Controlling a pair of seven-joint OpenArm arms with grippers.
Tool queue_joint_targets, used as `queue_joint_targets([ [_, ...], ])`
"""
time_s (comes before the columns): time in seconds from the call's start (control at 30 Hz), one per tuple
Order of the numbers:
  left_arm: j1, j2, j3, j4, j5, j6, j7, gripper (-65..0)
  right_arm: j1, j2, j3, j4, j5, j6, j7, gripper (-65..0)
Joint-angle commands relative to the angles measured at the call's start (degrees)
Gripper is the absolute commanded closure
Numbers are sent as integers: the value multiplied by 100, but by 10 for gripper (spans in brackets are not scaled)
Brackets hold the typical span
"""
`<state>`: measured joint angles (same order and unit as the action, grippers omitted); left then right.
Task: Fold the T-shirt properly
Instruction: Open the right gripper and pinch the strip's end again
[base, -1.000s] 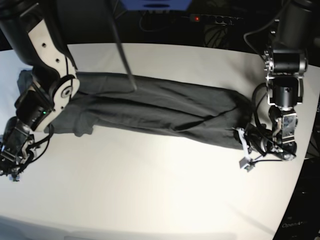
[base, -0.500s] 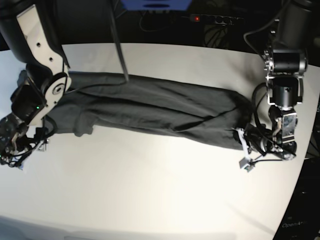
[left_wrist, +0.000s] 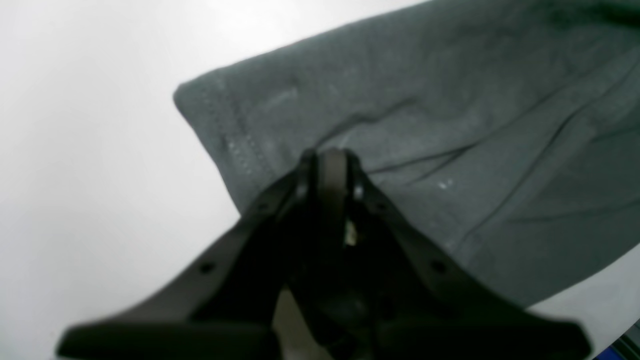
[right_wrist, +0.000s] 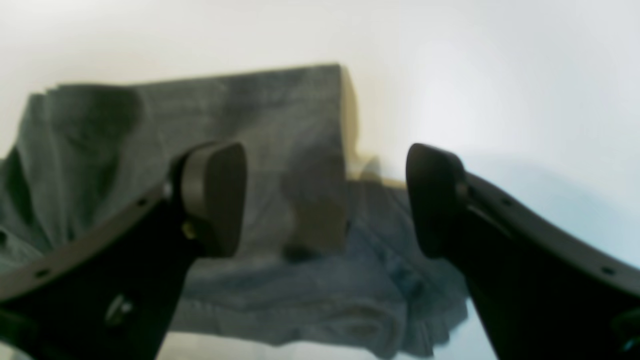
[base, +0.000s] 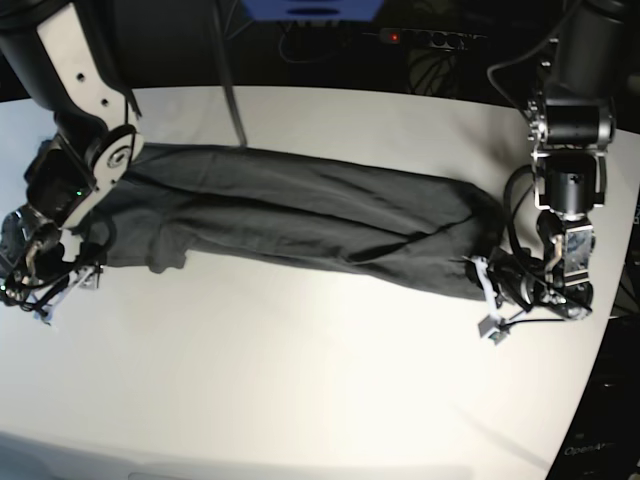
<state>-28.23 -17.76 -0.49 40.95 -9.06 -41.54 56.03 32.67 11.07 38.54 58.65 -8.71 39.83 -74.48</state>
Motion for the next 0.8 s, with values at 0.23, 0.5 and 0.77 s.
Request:
queue_joint_targets([
  [0.23, 682, 303, 124, -328, 787, 154, 828, -37, 43, -65, -35, 73, 49, 17, 235, -486],
  [0.5, 682, 286, 124, -328, 787, 154, 828, -37, 17, -215, -43, 64, 40, 17, 366, -486],
  [0.77, 761, 286, 124, -328, 787, 154, 828, -37, -18, -171, -52, -1105, 31, 17, 1166, -485],
])
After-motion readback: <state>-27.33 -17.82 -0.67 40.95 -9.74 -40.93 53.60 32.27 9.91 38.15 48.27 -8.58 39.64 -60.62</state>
